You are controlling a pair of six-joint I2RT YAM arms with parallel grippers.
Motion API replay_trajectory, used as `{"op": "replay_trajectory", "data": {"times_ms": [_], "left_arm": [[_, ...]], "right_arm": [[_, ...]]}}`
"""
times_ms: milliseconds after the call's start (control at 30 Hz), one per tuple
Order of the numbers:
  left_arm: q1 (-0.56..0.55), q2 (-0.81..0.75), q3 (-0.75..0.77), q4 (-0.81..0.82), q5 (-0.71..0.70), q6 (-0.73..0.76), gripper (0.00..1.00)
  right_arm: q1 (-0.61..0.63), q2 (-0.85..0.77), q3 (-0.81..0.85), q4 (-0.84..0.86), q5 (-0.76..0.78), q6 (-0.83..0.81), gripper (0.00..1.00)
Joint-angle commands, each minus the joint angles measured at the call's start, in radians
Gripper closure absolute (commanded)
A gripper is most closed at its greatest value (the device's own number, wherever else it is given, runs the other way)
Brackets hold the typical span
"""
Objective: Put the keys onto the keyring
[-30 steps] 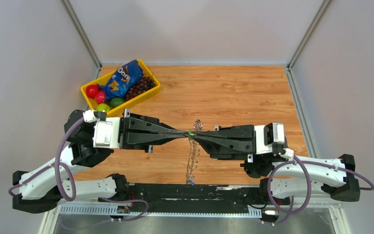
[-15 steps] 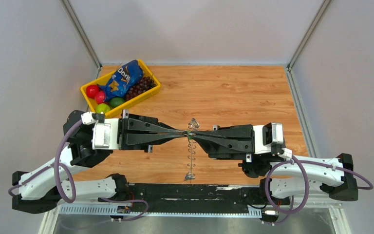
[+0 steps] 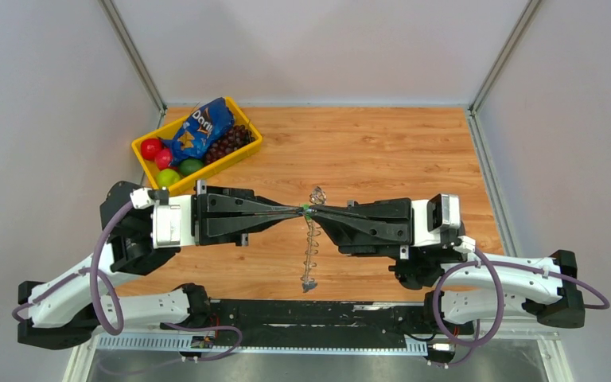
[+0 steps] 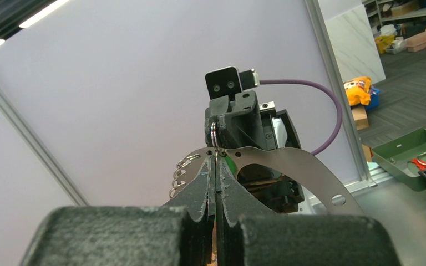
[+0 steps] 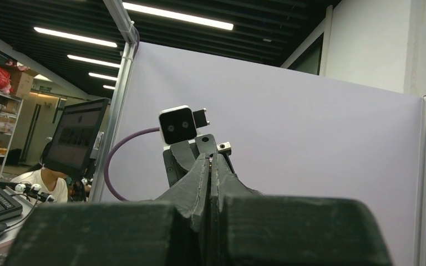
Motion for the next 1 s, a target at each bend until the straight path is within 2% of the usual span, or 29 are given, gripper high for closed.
{"op": "replay_trajectory", "data": {"times_ms": [0,667,967], "left_arm": [[0.001,-0.012,0.003,-0.093,-0.027,0.048,1.00],[0.001,0.011,-0.035,-0.052,-0.002,0.027,0.98],[0.001,0.024,-0.025,-0.051,0.001,0.016,0.77]], "right_arm": [[0.008,-0.019,0.053,0.068,0.035,0.009,1.00],[0.008,0.000,0.046,0.134,0.073,0.022,1.00],[0.008,-0.008,0.037,0.118,0.074,0.018,1.00]]}}
